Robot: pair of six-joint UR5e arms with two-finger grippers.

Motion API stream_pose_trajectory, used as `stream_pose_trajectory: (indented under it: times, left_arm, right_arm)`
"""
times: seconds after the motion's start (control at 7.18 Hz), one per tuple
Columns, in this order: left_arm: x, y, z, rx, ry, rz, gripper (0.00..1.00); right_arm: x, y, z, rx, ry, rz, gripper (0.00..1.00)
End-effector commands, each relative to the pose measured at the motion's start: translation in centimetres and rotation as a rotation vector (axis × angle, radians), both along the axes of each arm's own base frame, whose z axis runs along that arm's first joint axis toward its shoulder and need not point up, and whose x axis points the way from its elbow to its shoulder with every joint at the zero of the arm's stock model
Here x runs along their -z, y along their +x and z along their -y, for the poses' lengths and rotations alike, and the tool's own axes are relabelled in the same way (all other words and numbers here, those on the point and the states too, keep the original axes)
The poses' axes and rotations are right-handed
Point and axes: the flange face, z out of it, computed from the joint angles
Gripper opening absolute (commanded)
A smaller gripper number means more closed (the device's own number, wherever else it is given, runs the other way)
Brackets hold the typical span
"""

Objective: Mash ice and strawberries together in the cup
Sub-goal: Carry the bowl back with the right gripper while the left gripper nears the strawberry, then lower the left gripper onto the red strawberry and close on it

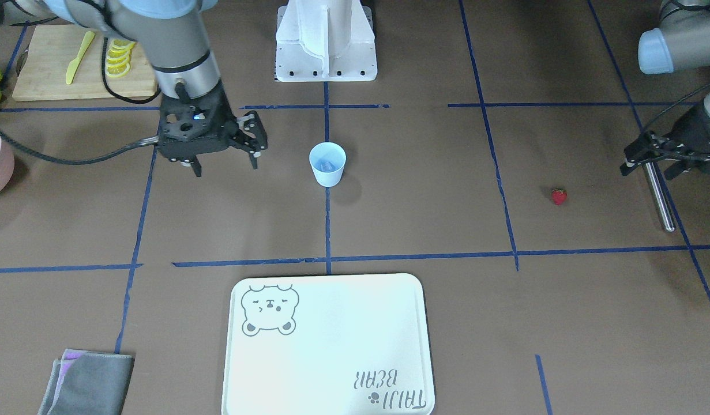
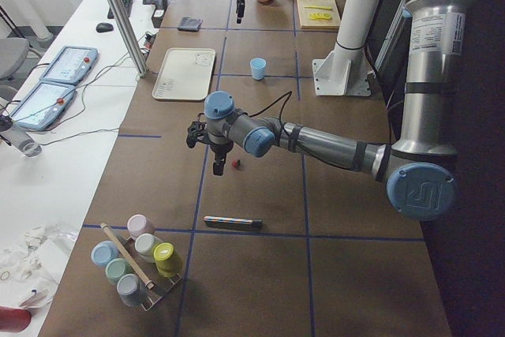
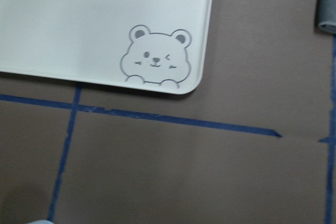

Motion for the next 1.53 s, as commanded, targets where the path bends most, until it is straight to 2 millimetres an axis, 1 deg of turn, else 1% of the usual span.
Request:
stream_pose_trajectory:
  times: [0.0, 0.14, 0.28, 0.42, 0.56, 0.7, 0.84, 0.98, 1.39]
  left_arm:
    - [1.3, 6.2, -1.5, 0.058, -0.017, -0.010, 1.00]
    - [0.9, 8.2, -1.9, 0.062, 0.004, 0.031, 1.00]
    - [0.1, 9.8, -2.3, 0.076, 0.003, 0.051, 1.00]
    - [-0.5, 11.7, -2.9, 0.087, 0.008, 0.056, 1.00]
    - [-1.0, 14.1, -3.9, 0.078, 0.003, 0.052, 1.00]
    - [-1.8, 14.8, -3.9, 0.080, 0.011, 0.058, 1.00]
    - [-2.2, 15.0, -3.9, 0.078, 0.014, 0.058, 0.99]
    - [-1.9, 15.4, -3.4, 0.079, 0.016, 0.054, 0.99]
    - [-2.9, 15.5, -3.3, 0.071, 0.006, 0.068, 0.95]
  right_arm:
    - [-6.2, 10.8, 3.1, 0.064, 0.039, -0.028, 0.99]
    - [-9.9, 15.0, 4.0, 0.094, 0.059, -0.071, 0.99]
    - [-13.4, 19.0, 4.3, 0.123, 0.065, -0.091, 0.99]
    - [-16.1, 22.2, 4.1, 0.142, 0.056, -0.092, 0.99]
    - [-18.1, 24.1, 3.7, 0.146, 0.046, -0.104, 0.99]
    - [-19.5, 25.2, 3.4, 0.144, 0.033, -0.113, 0.99]
    - [-19.5, 25.2, 3.3, 0.145, 0.029, -0.106, 0.99]
    - [-19.4, 25.1, 3.3, 0.146, 0.027, -0.101, 0.99]
    - [-19.4, 25.1, 3.3, 0.145, 0.025, -0.100, 0.99]
